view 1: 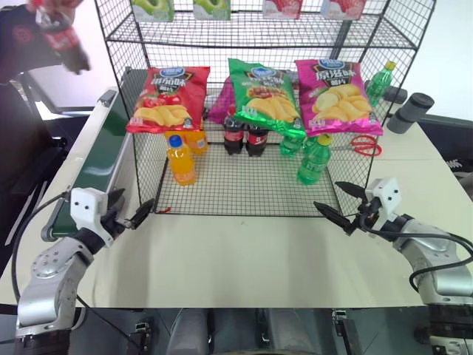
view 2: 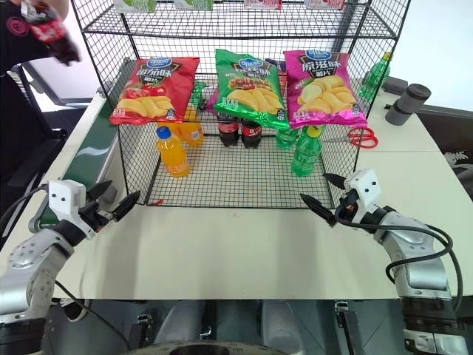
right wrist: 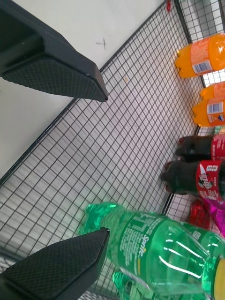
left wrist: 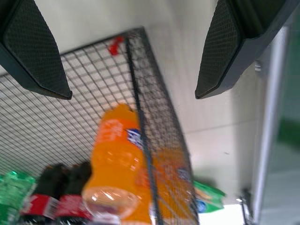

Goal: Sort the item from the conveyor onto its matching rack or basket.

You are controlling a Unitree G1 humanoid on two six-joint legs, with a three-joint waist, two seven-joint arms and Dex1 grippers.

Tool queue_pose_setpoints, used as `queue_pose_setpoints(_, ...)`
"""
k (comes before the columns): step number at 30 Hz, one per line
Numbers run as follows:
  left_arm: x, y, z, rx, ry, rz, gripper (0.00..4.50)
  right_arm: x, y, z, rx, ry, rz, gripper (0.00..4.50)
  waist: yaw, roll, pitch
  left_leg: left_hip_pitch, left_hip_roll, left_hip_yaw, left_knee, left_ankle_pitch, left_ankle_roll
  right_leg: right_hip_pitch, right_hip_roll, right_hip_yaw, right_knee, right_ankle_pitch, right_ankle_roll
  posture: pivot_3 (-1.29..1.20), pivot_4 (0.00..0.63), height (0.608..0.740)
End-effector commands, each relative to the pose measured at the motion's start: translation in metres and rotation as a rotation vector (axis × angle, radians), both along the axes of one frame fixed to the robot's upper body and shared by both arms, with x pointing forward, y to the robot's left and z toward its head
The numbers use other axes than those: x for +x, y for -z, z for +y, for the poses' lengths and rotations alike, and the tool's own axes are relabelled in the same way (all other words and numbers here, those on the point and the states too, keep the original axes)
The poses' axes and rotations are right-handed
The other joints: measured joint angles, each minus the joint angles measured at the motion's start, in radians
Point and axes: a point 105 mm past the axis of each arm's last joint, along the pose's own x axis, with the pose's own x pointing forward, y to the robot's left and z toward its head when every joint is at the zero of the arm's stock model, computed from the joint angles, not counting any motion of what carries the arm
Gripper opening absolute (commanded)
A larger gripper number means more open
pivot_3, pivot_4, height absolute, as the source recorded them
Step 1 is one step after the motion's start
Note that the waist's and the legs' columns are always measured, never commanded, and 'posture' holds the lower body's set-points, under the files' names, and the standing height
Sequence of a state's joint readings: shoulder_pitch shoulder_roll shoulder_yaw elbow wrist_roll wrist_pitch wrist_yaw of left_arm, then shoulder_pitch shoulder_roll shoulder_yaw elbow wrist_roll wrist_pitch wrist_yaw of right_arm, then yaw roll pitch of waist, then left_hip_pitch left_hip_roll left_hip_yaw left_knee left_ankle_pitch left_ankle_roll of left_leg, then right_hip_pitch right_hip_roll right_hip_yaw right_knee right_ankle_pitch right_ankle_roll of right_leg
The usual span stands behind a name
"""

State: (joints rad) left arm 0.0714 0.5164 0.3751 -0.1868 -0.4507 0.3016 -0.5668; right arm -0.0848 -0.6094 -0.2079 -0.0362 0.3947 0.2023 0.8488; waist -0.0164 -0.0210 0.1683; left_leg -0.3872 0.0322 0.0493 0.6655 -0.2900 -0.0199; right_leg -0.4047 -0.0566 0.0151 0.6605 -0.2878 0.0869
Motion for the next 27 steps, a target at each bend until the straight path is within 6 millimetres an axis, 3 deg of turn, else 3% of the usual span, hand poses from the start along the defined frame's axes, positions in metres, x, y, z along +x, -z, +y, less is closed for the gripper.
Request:
queue_pose_setpoints(1, -0.002, -0.014, 0.014, -0.009, -0.059, -0.066, 4.5, 0.002, -0.016, 0.014, 0.005, -0.046, -0.07, 4.47, 0.002, 0.0, 0.0, 0.0, 0.0, 0.0, 0.0, 0.0, 0.0, 0.0, 0.0, 0.0, 0.0, 0.0, 0.0, 0.0, 0.15, 0.74)
queue_pose_setpoints(11, -0.002, -0.025, 0.074, -0.103, -0.397, -0.179, 4.5, 0.003, -0.025, 0.059, 0.099, -0.128, -0.095, 4.47, 0.003, -0.001, 0.0, 0.0, 0.0, 0.0, 0.0, 0.0, 0.0, 0.0, 0.0, 0.0, 0.0, 0.0, 0.0, 0.0, 0.15, 0.74)
queue_pose_setpoints(18, 0.004, -0.019, 0.076, -0.089, -0.426, -0.174, 4.5, 0.007, -0.025, 0.079, 0.136, -0.11, -0.109, 4.47, 0.002, -0.001, 0.0, 0.0, 0.0, 0.0, 0.0, 0.0, 0.0, 0.0, -0.001, -0.001, 0.0, 0.0, 0.0, 0.0, 0.15, 0.74)
queue_pose_setpoints(27, 0.008, -0.007, 0.07, -0.073, -0.436, -0.157, 4.5, 0.014, -0.032, 0.076, 0.123, -0.045, -0.147, 4.47, 0.002, -0.001, 0.0, -0.001, 0.0, 0.0, 0.0, 0.0, 0.0, 0.0, -0.002, -0.001, 0.0, 0.0, 0.0, 0.0, 0.15, 0.74)
